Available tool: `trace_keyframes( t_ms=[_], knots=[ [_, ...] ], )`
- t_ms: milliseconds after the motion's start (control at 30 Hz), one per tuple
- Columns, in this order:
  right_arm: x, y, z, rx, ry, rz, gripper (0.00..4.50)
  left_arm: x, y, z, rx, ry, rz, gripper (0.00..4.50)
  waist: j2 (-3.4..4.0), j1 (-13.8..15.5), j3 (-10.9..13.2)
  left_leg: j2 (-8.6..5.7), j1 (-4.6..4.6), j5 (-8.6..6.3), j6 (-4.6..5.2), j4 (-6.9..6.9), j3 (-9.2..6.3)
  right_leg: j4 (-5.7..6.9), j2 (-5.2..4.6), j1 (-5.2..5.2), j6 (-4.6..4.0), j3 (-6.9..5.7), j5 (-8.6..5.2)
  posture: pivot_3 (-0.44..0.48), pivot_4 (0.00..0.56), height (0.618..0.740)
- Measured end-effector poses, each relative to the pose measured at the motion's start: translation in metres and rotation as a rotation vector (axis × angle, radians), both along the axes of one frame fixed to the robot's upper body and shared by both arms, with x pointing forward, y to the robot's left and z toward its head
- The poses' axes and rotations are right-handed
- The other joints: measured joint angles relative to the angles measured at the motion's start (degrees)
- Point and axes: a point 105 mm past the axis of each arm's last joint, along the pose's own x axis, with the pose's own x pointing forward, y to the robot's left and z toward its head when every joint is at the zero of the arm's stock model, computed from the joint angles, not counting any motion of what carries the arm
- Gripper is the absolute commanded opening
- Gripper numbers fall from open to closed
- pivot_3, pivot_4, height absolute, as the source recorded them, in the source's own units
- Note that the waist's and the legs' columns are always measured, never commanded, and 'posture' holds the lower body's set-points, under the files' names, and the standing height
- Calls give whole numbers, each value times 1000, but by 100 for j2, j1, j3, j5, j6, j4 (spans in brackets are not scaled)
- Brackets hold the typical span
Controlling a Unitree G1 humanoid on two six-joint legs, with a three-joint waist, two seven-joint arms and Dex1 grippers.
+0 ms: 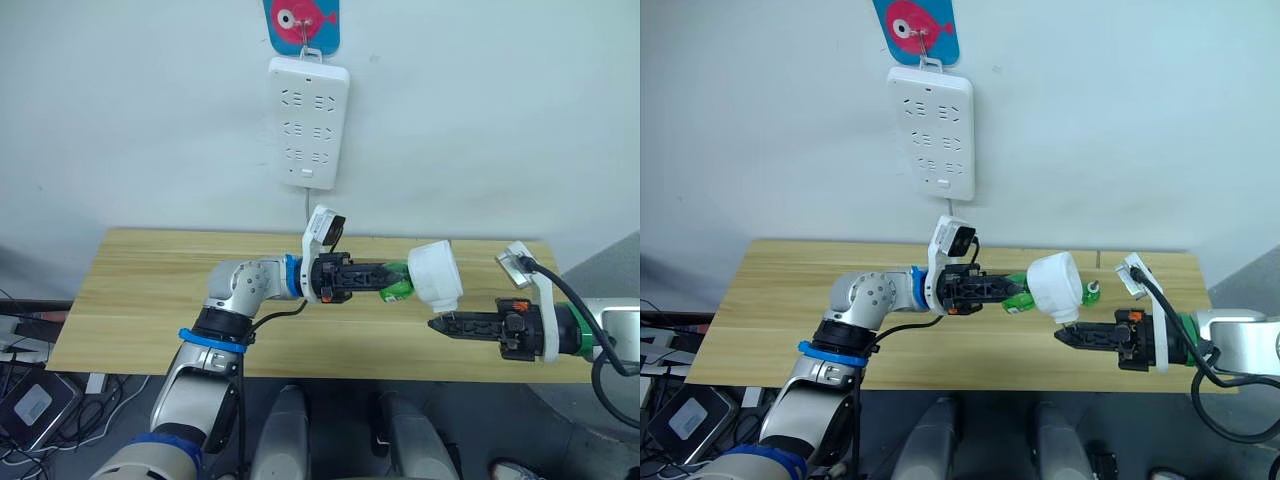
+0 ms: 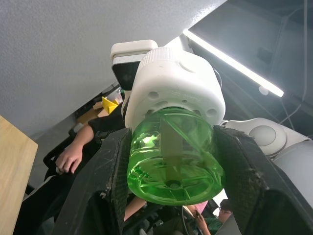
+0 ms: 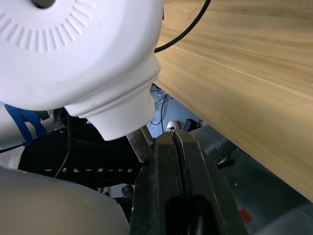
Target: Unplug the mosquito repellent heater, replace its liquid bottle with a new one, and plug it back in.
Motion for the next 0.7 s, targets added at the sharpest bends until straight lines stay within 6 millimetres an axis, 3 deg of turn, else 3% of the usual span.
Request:
trace_keyframes(
  t_ms=[300, 700],
  knots=[
    [-20, 6, 17, 87, -2, 159, 22, -2, -6, -1, -4, -12, -14, 2260, 0, 16, 0, 0, 1, 0, 0, 1, 0, -1, 0, 1, 0, 0, 0, 169, 275, 740],
    [-19, 11, 24, 135, -25, 196, 22, -1, -6, -1, -10, -30, -3, 2260, 0, 18, 0, 1, 4, 0, 0, 1, 0, 2, 0, 1, 0, 0, 0, 169, 275, 740]
  ],
)
